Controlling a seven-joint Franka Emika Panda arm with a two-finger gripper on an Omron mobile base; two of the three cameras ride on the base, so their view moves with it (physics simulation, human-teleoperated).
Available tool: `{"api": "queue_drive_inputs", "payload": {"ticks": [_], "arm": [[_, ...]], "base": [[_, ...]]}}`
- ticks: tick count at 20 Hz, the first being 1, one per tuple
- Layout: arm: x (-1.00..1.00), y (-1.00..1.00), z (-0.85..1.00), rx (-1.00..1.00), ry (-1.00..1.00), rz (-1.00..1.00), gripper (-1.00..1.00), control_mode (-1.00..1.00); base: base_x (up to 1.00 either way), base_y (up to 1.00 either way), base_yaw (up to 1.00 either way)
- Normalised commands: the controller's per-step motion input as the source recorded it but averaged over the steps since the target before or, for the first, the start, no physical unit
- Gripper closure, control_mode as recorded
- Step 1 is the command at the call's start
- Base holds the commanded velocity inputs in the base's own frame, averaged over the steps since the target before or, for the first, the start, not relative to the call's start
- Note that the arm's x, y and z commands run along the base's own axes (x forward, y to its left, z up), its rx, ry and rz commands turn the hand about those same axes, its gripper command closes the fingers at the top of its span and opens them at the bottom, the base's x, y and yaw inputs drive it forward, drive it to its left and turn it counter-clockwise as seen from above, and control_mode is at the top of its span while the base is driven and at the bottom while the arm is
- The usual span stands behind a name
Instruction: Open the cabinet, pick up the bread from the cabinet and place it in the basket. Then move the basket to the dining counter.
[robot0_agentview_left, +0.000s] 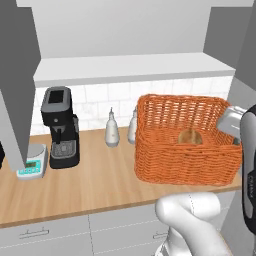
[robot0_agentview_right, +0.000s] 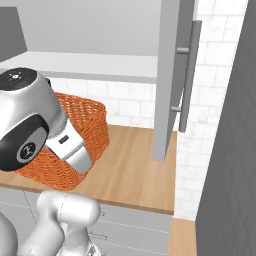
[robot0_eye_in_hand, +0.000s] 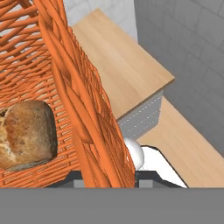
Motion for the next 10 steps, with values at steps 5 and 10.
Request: {"api": "queue_drive_inputs", "payload": {"ticks": [5, 10], "arm": [[0.0, 0.0, 0.0, 0.01, 0.0, 0.0, 1.0, -1.0], [-0.12, 0.03, 0.0, 0.0, 0.0, 0.0, 1.0, 1.0]], "base": [[0.0, 0.0, 0.0], [-0.1, 0.05, 0.0]]}}
